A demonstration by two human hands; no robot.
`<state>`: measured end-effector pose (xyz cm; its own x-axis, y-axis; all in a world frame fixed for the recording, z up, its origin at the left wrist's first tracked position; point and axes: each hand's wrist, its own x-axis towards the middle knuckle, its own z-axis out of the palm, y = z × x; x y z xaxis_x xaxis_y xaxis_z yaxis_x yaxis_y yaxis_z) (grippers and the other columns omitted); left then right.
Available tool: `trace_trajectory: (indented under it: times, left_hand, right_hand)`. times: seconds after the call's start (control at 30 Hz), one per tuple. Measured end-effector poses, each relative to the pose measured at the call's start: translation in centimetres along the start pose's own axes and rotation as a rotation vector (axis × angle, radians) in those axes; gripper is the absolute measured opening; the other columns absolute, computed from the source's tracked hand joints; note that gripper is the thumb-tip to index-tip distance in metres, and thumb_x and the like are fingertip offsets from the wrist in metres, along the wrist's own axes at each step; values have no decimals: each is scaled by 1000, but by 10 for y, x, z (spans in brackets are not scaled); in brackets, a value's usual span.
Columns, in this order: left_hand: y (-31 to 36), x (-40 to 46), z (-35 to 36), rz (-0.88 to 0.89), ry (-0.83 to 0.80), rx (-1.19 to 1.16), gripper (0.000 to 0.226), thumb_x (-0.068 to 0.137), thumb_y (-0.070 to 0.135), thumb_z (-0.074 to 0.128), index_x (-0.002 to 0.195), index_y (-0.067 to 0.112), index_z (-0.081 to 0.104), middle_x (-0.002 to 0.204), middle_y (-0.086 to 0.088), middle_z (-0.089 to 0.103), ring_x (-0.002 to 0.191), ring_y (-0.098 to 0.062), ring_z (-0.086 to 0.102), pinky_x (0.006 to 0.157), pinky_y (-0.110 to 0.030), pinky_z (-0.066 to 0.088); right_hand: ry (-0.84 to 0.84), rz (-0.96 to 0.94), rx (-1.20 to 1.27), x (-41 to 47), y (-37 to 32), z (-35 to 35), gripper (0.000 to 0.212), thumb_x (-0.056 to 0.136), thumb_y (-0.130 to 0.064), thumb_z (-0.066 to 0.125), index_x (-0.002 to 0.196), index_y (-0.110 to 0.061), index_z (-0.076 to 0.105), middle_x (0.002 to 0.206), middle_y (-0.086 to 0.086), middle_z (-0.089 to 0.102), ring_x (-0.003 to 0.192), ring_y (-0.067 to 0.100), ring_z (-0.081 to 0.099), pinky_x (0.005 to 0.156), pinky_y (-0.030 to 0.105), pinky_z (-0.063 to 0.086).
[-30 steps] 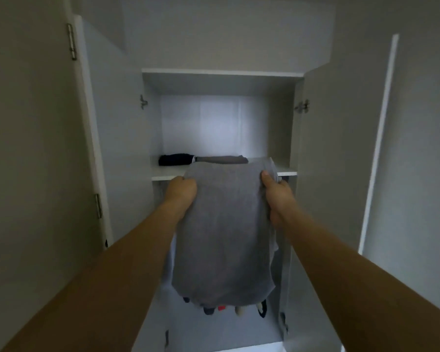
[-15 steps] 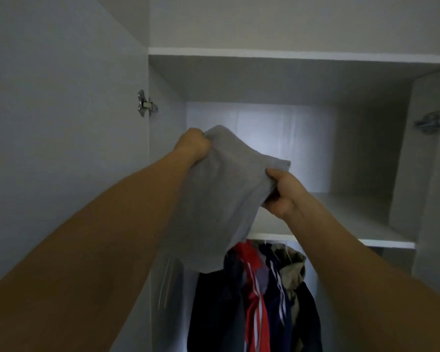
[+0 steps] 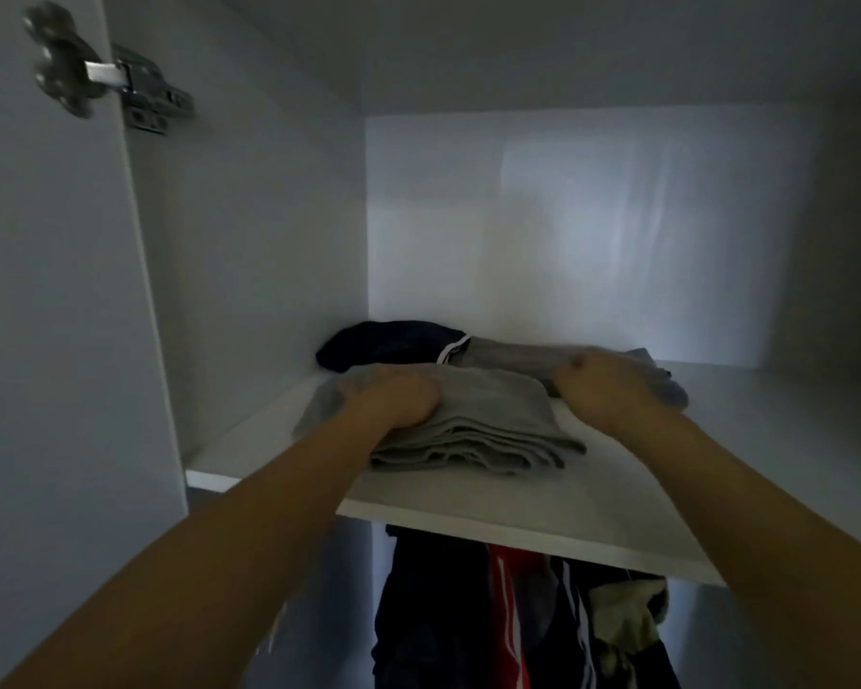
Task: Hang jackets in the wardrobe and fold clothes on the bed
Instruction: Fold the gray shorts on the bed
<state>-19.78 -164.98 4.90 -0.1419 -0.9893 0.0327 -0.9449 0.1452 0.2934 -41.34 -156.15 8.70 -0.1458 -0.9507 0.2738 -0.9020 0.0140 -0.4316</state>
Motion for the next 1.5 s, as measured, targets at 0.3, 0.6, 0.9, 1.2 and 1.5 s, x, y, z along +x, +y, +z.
trace_trajectory:
  times: [0.3,0.6,0.9,1.2,1.5]
  left_hand:
    - [-63,-9,5,75,-138,-95,63,104,53,17,156,18,13,163,-4,15,148,-21,19,120,-30,6]
    - [-108,5,-12,-60,-197,-344,84,87,71,35,155,27,13,162,3,16,147,-16,17,118,-32,7]
    - [-99,-12,-6,-14,-102,-226,62,104,49,29,155,15,21,161,-6,22,145,-23,25,114,-26,15]
    - [-45,-62,-14,329,525,63,48,105,39,30,104,1,59,107,-19,62,96,-33,58,86,-41,46]
    - [117,-227,44,1019,482,83,47,98,36,41,133,6,49,130,-15,56,119,-33,50,107,-41,32]
  right_hand:
    - [-464,-241,-255,49,-44,114,58,105,-42,10,156,-16,4,163,13,-1,148,35,6,119,53,7]
    - [-456,-10,-109,41,-85,141,68,99,-50,12,155,-14,-5,162,11,-8,148,36,-5,115,60,-9]
    - [-260,-170,-209,18,-78,129,50,102,-37,26,143,-11,36,147,17,37,133,39,35,110,59,26]
    - [84,29,-7,-93,-18,63,57,103,-48,29,139,-6,45,143,17,46,128,31,44,107,36,31]
    - [294,459,-290,-332,38,-39,53,100,-38,43,144,-8,37,147,15,41,132,34,42,106,39,35]
